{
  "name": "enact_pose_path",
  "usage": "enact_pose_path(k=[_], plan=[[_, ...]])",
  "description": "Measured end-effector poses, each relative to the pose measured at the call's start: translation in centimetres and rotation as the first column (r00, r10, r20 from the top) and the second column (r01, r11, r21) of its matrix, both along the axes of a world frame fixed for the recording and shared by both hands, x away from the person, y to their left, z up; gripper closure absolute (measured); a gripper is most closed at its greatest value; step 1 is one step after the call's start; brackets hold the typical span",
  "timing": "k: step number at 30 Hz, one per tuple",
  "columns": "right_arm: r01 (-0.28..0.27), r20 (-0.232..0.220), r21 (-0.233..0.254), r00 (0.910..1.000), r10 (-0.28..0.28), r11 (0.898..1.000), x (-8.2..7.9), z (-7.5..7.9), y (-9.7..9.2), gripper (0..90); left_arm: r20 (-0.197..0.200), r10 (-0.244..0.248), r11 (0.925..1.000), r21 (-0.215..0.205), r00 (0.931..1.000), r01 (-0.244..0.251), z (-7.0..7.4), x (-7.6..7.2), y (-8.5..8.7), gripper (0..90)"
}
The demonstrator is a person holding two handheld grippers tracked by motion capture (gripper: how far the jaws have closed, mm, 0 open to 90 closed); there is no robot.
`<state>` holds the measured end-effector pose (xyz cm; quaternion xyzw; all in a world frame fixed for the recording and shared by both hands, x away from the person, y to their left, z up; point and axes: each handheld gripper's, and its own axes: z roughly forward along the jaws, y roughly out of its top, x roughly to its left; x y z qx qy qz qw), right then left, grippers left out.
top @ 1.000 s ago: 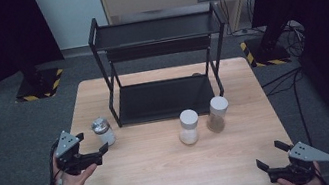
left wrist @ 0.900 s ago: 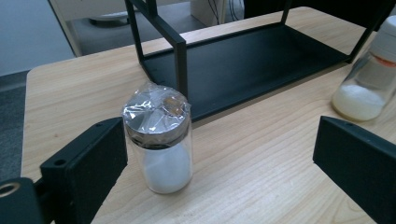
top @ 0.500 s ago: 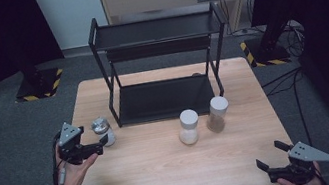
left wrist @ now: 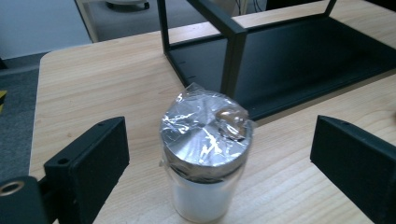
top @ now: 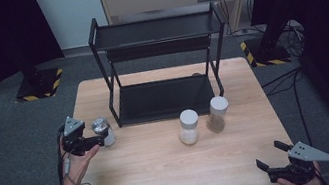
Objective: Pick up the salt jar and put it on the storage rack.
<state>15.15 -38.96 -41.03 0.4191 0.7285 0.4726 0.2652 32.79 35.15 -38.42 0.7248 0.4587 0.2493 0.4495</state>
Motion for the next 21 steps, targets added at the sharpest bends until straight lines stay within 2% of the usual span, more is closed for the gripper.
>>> enact_pose_path(k=[12,17,21], plan=[[-0.001,0.0,0.0,1.0,0.001,1.0,0.0,0.0,0.0,4.6,-0.019,0.031,0.9995,0.007,0.9993,-0.031,-1.3,2.0,-0.5,6.6],[-0.001,0.001,0.0,1.0,0.001,1.0,0.0,0.0,0.0,4.6,-0.018,0.035,0.9994,0.0,0.9992,-0.035,-2.0,2.4,-0.6,10.4],[-0.002,0.001,0.0,1.0,0.002,1.0,0.0,0.0,0.0,4.6,0.0,0.023,0.9997,0.008,0.9997,-0.023,-2.4,2.5,-0.9,15.3]])
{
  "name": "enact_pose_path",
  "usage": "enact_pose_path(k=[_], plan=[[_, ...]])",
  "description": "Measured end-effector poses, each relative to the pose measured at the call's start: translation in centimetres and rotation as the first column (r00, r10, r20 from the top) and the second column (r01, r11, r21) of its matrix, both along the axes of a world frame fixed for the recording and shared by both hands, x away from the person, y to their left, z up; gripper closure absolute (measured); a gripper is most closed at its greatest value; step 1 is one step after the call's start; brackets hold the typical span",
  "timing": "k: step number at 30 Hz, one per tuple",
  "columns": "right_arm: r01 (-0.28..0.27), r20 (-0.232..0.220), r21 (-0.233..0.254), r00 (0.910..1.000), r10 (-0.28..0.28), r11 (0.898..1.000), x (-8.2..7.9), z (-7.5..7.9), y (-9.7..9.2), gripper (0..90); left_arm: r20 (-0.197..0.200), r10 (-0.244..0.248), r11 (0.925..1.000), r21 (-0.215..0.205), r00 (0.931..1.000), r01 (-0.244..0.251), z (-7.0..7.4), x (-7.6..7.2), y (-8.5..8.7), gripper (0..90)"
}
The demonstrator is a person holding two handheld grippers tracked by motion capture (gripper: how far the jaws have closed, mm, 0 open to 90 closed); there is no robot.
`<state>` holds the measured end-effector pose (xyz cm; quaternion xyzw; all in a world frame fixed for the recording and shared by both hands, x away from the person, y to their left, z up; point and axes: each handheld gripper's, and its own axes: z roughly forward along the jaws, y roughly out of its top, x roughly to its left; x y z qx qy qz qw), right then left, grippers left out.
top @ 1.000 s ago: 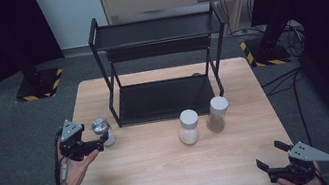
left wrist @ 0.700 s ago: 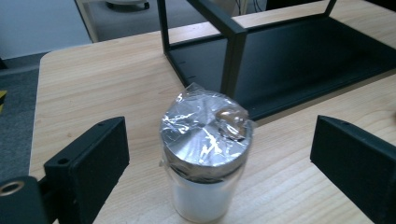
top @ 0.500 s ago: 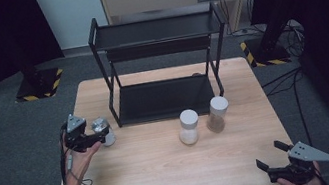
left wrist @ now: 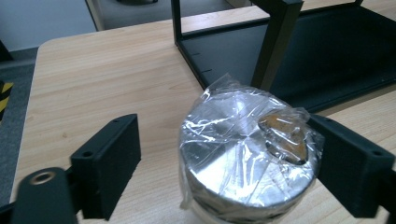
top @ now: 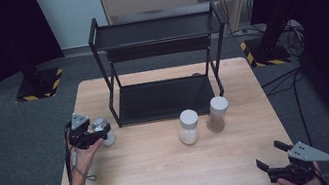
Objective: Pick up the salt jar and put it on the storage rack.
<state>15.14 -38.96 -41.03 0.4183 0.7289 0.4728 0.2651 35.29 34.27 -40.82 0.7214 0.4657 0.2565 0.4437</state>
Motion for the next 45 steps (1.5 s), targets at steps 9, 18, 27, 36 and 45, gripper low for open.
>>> enact_pose_path(k=[9,18,27,36,45], plan=[[-0.001,0.001,0.0,1.0,0.001,1.0,0.0,0.0,0.0,4.7,0.031,-0.03,0.9995,0.014,0.9991,0.029,-0.3,0.0,-0.4,33.4],[-0.001,0.001,0.0,1.0,0.001,1.0,0.0,0.0,0.0,4.7,0.032,-0.034,0.9994,0.009,0.9989,0.034,-0.3,-0.1,-0.2,34.2],[-0.001,0.001,0.0,1.0,0.001,1.0,0.0,0.0,0.0,4.7,0.033,-0.074,0.9973,0.003,0.9967,0.073,0.4,-0.5,0.2,34.3],[-0.001,0.0,0.0,1.0,0.001,1.0,0.0,0.0,0.0,4.8,0.031,-0.161,0.9869,0.012,0.9865,0.161,2.2,-0.6,0.1,34.3],[-0.002,0.0,0.001,1.0,0.002,1.0,0.0,0.0,0.0,4.8,0.03,-0.25,0.968,0.034,0.9678,0.249,3.6,-0.1,-1.3,34.3]])
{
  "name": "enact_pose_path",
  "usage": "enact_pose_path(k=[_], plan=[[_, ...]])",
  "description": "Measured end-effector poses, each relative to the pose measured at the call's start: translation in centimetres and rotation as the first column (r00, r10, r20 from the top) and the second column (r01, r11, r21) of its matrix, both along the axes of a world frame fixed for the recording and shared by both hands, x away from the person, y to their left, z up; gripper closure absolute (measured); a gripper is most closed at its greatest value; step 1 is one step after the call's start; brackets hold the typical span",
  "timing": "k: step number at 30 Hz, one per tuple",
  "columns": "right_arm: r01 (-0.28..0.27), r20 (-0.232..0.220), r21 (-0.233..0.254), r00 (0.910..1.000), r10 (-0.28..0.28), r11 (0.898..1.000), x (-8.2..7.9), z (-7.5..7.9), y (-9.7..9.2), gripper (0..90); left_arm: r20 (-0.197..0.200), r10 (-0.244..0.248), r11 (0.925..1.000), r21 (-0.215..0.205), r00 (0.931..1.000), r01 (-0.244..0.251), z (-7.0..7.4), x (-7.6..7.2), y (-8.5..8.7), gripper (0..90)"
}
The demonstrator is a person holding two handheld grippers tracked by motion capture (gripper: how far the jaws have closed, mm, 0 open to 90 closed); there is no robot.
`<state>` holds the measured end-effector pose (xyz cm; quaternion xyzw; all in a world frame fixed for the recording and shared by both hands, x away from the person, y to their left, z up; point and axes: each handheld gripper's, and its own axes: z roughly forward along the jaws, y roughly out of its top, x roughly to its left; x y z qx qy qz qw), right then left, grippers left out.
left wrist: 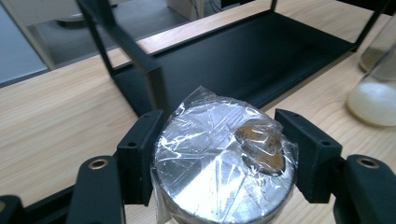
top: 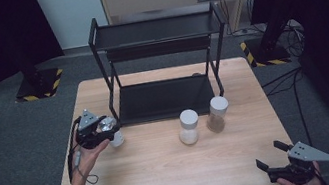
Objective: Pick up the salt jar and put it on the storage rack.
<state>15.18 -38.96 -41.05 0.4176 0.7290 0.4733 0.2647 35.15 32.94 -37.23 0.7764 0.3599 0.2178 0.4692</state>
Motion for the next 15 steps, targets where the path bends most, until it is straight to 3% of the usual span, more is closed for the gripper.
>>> enact_pose_path(k=[15], plan=[[-0.002,-0.001,0.004,1.0,0.002,1.0,0.0,0.0,-0.1,4.8,0.008,-0.069,0.9976,0.005,0.9976,0.069,1.1,1.2,-2.3,34.3]])
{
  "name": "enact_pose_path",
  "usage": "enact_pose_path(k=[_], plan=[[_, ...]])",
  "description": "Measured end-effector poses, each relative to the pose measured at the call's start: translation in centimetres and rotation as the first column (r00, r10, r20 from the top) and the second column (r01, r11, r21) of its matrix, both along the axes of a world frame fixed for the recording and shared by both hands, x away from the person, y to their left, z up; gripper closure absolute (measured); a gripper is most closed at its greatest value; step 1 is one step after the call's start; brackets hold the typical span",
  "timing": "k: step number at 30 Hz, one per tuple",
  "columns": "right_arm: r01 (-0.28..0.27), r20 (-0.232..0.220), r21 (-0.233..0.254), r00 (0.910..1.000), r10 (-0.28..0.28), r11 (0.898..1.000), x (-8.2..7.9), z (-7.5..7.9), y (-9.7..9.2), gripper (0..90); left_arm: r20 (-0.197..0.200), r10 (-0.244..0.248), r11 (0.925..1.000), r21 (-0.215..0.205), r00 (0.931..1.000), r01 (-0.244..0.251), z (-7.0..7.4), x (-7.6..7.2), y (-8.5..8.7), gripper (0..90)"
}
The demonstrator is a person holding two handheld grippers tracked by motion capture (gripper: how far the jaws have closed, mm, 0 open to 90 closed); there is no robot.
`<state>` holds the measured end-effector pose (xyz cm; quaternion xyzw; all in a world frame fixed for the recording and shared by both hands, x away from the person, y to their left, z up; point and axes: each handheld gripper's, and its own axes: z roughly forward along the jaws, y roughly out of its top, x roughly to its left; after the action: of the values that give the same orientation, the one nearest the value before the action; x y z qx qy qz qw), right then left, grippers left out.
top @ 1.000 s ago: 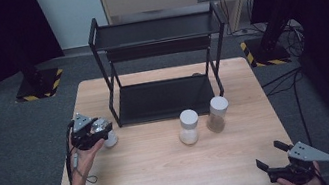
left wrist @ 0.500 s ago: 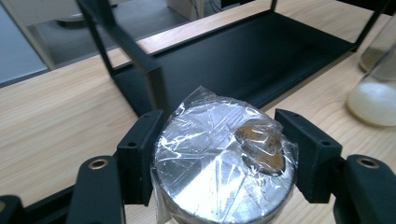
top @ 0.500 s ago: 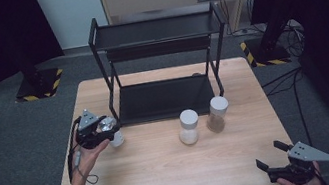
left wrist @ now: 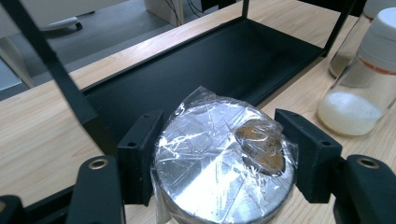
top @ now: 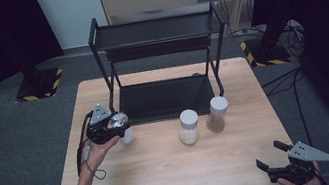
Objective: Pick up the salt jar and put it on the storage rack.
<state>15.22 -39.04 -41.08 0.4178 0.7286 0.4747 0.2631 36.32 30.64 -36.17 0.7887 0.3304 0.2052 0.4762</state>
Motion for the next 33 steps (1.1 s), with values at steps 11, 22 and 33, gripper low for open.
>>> enact_pose_path(k=[11,22,33], plan=[[-0.001,-0.001,0.001,1.0,0.001,1.0,0.0,0.0,0.0,4.8,0.012,-0.033,0.9994,0.011,0.9994,0.033,0.9,1.0,-1.5,34.3],[-0.003,0.0,0.002,1.0,0.003,1.0,0.0,0.0,-0.1,4.8,0.016,-0.029,0.9994,0.017,0.9994,0.029,1.9,2.3,-3.2,34.3],[-0.004,0.0,0.004,1.0,0.004,1.0,0.0,0.0,-0.1,4.9,0.02,0.025,0.9996,0.01,0.9995,-0.025,2.4,4.0,-4.9,34.3]])
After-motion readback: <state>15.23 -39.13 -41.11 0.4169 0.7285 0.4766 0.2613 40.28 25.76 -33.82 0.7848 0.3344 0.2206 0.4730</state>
